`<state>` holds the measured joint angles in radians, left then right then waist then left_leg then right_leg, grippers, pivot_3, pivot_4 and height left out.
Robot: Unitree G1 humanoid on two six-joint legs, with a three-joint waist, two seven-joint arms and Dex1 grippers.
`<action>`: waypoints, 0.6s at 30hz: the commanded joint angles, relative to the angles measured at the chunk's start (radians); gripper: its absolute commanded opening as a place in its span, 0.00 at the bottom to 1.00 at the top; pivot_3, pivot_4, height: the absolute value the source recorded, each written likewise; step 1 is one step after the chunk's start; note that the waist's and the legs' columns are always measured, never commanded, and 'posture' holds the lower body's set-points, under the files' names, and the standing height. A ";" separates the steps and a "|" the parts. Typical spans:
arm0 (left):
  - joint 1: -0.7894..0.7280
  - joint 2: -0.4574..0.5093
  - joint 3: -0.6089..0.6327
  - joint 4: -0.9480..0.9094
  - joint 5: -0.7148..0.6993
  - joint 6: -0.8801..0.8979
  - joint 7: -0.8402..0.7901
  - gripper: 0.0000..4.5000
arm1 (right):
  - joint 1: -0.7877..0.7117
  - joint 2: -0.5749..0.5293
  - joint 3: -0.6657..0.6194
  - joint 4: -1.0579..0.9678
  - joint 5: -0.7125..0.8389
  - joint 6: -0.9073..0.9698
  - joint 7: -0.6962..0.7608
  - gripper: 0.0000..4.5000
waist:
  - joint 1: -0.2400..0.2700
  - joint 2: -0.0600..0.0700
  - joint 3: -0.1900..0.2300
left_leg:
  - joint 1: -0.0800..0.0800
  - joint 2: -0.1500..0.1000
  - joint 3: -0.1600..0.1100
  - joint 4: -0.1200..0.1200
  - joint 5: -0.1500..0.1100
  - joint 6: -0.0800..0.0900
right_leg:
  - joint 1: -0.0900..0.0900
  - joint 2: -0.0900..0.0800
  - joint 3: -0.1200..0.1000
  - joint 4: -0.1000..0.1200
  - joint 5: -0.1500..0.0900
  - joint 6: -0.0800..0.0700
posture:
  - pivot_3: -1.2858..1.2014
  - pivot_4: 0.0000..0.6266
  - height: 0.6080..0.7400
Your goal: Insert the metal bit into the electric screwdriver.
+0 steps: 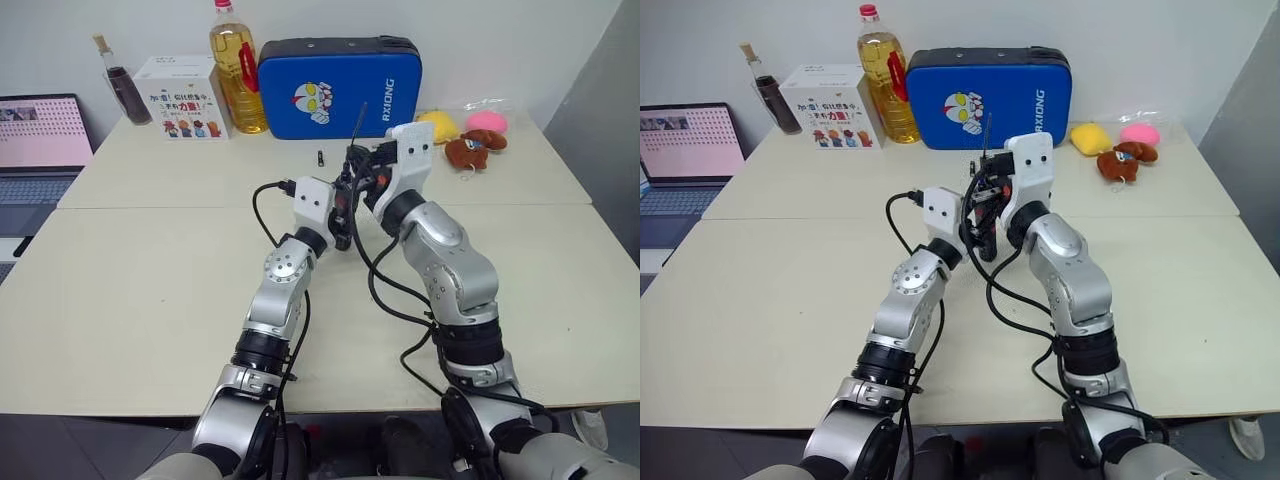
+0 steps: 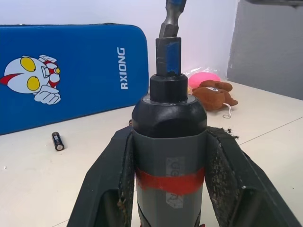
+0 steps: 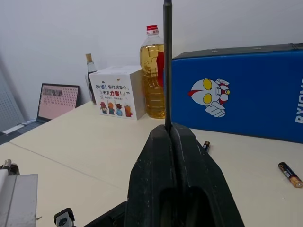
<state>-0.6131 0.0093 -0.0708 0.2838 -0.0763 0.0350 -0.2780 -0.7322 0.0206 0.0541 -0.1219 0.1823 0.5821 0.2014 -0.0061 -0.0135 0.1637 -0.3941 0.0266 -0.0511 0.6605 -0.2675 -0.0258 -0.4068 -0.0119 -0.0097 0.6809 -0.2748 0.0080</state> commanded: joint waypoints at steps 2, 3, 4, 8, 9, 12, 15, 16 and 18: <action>0.004 0.009 -0.017 -0.044 0.013 -0.023 -0.011 0.37 | -0.057 -0.079 0.020 0.077 0.020 0.085 0.096 0.01 | 0.000 0.000 0.000 | 0.000 0.000 0.000 0.000 0.000 0.000 | 0.000 0.000 0.000 0.000 0.000 0.000 | 0.52 0.24 1.00; 0.005 0.010 -0.017 -0.045 0.014 -0.024 -0.010 0.37 | -0.069 -0.090 0.014 0.083 0.026 0.093 0.106 0.01 | 0.000 0.000 0.000 | 0.000 0.000 0.000 0.000 0.000 0.000 | 0.000 0.000 0.000 0.000 0.000 0.000 | 0.52 0.24 1.00; 0.004 0.010 -0.017 -0.044 0.014 -0.024 -0.008 0.37 | -0.077 -0.097 0.010 0.088 0.031 0.099 0.112 0.01 | 0.000 0.000 0.000 | 0.001 0.000 0.000 0.000 0.000 0.000 | 0.000 0.000 0.000 0.000 0.000 0.000 | 0.52 0.24 1.00; 0.006 0.009 -0.017 -0.046 0.014 -0.025 -0.006 0.37 | -0.088 -0.114 0.007 0.097 0.049 0.124 0.135 0.01 | -0.001 0.000 0.000 | 0.001 0.000 0.000 0.000 0.000 0.000 | 0.000 0.000 0.000 0.000 0.000 0.000 | 0.52 0.24 1.00; 0.006 0.009 -0.017 -0.045 0.015 -0.025 -0.005 0.37 | -0.089 -0.114 0.002 0.099 0.054 0.131 0.134 0.01 | -0.001 0.000 0.000 | 0.001 0.000 0.000 0.000 0.000 0.000 | 0.000 0.000 0.000 0.000 0.000 0.000 | 0.52 0.24 1.00; 0.006 0.012 -0.014 -0.045 0.014 -0.025 -0.005 0.37 | -0.088 -0.115 -0.008 0.101 0.061 0.142 0.129 0.01 | -0.001 0.000 0.000 | 0.001 0.000 0.000 0.000 0.000 0.000 | 0.000 0.000 0.000 0.000 0.000 0.000 | 0.52 0.24 1.00; 0.005 0.015 -0.011 -0.043 0.014 -0.025 -0.005 0.37 | -0.085 -0.113 -0.020 0.098 0.075 0.157 0.120 0.01 | -0.001 0.000 0.000 | 0.001 0.000 0.000 0.000 0.000 0.000 | 0.000 0.000 0.000 0.000 0.000 0.000 | 0.52 0.24 1.00; 0.006 0.015 -0.011 -0.044 0.014 -0.025 -0.005 0.37 | -0.084 -0.112 -0.023 0.096 0.079 0.162 0.117 0.01 | -0.001 0.000 0.000 | 0.001 0.000 0.000 0.000 0.000 0.000 | 0.000 0.000 0.000 0.000 0.000 0.000 | 0.52 0.24 1.00; 0.006 0.015 -0.011 -0.044 0.012 -0.025 -0.005 0.37 | -0.081 -0.109 -0.030 0.094 0.090 0.170 0.113 0.01 | -0.001 0.000 0.000 | 0.001 0.000 0.000 0.000 0.000 0.000 | 0.000 0.000 0.000 0.000 0.000 0.000 | 0.52 0.24 1.00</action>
<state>-0.6085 0.0219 -0.0756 0.2801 -0.0680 0.0283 -0.2769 -0.8365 -0.0899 0.0263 -0.0557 0.2612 0.6994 0.3239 -0.0067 -0.0135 0.1637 -0.3934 0.0271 -0.0509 0.6601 -0.2676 -0.0257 -0.4064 -0.0115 -0.0093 0.6808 -0.2748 0.0079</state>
